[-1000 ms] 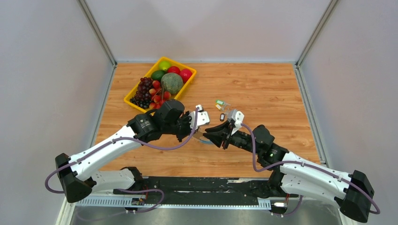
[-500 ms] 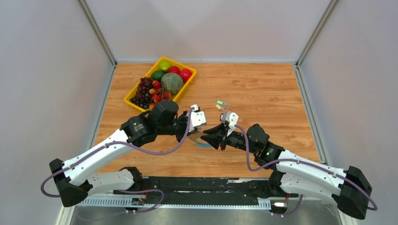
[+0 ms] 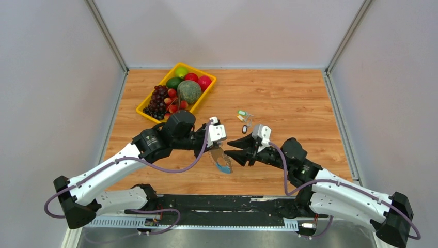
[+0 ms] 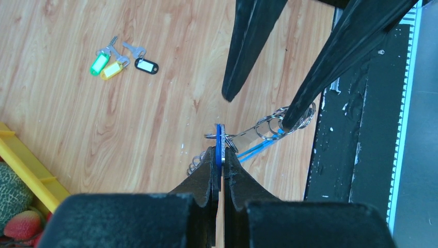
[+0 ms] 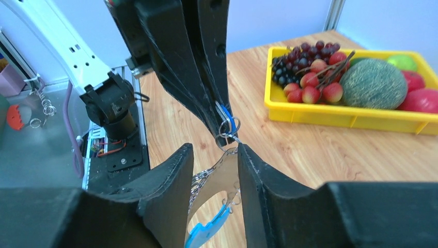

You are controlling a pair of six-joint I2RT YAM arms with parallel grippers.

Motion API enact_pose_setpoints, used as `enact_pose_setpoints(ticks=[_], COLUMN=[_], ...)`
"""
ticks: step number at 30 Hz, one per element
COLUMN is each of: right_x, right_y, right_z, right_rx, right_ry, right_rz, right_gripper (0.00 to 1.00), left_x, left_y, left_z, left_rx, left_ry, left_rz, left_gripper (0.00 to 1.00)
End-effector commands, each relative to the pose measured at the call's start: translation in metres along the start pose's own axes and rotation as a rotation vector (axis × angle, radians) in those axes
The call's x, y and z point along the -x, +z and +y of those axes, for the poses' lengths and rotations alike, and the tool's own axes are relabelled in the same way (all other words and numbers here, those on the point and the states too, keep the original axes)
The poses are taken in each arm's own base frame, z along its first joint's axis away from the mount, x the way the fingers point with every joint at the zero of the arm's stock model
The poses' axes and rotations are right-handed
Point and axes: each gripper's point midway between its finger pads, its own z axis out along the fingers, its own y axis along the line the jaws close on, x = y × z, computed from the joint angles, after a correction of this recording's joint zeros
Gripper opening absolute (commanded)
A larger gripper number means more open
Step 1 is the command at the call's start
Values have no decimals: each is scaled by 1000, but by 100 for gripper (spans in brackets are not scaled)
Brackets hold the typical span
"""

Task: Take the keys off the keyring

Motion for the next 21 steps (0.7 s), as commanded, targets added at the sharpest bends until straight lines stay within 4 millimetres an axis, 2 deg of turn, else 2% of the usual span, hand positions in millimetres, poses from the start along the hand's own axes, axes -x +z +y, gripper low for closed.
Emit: enact_pose_setpoints(ticks=[1,6,11,21], right_x=[35,32,25,25], right_y=[-8,-8,-2,2], right_z=[3,-6,2,22], right_rx=[-3,-41,26,145], right_ry=[-70,-119,-152,-165], right_rz=[-95,-86,-64,-81], right_gripper=[43,44,42,41], left_x=[21,25,31,34], left_y=[-5,-7,-11,-16], left_z=[-2,-8,-16,-28], left_rx=[-12,-42,-80,-131], left_ry=[65,70,90,141], left_rz=[-90,-110,-151,-206], left_gripper=[0,0,0,0])
